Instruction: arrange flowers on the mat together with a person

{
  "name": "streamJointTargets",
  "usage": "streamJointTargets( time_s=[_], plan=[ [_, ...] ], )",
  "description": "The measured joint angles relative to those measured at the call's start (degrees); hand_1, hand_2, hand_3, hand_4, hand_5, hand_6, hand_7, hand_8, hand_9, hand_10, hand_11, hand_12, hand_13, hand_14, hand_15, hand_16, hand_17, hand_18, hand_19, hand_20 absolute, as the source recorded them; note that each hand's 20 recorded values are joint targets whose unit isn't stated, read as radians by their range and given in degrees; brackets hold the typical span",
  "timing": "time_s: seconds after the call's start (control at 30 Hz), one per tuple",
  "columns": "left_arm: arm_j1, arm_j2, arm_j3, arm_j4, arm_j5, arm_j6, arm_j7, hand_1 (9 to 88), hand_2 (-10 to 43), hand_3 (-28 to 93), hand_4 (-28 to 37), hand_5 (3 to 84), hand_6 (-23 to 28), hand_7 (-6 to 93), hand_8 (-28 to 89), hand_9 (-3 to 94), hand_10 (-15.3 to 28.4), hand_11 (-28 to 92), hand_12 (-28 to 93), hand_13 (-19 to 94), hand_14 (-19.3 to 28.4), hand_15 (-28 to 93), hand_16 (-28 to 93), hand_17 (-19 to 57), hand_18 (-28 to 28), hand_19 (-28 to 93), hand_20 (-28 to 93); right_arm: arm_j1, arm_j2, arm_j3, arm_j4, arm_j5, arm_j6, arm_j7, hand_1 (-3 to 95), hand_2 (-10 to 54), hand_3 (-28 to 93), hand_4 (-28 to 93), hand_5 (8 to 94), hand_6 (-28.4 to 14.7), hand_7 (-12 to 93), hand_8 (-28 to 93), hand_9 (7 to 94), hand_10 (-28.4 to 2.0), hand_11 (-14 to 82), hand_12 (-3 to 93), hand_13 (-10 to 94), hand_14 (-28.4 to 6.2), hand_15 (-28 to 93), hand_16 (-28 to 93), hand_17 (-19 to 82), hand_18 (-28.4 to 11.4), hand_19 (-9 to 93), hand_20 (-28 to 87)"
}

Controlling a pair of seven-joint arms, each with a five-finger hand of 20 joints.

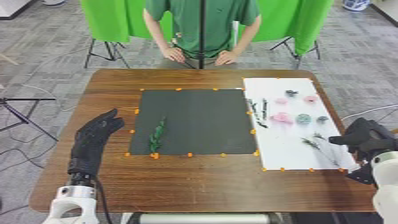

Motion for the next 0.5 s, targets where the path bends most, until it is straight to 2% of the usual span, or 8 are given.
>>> streamJointTargets(
  time_s=[0.5],
  plan=[
    [0.0, -0.07, 0.06, -0.04, 0.07, -0.09, -0.56, 33.2, -3.3, 62, -14.0, 46.4, 2.6, 17.5, -7, 45.8, 13.2, 22, 15, 35, 16.8, 18, 3, 5.3, 12.0, 9, 17, 0.1, -0.3, -0.6, 3.3, 0.9, -1.5, 0.4, 40.3, -9.5, 58, -28, 78.1, -1.4, 17, -9, 87.7, -12.0, 23.3, 21.8, 94, -4.8, 36, 26, 68, -5.9, 89, 9]
  ],
)
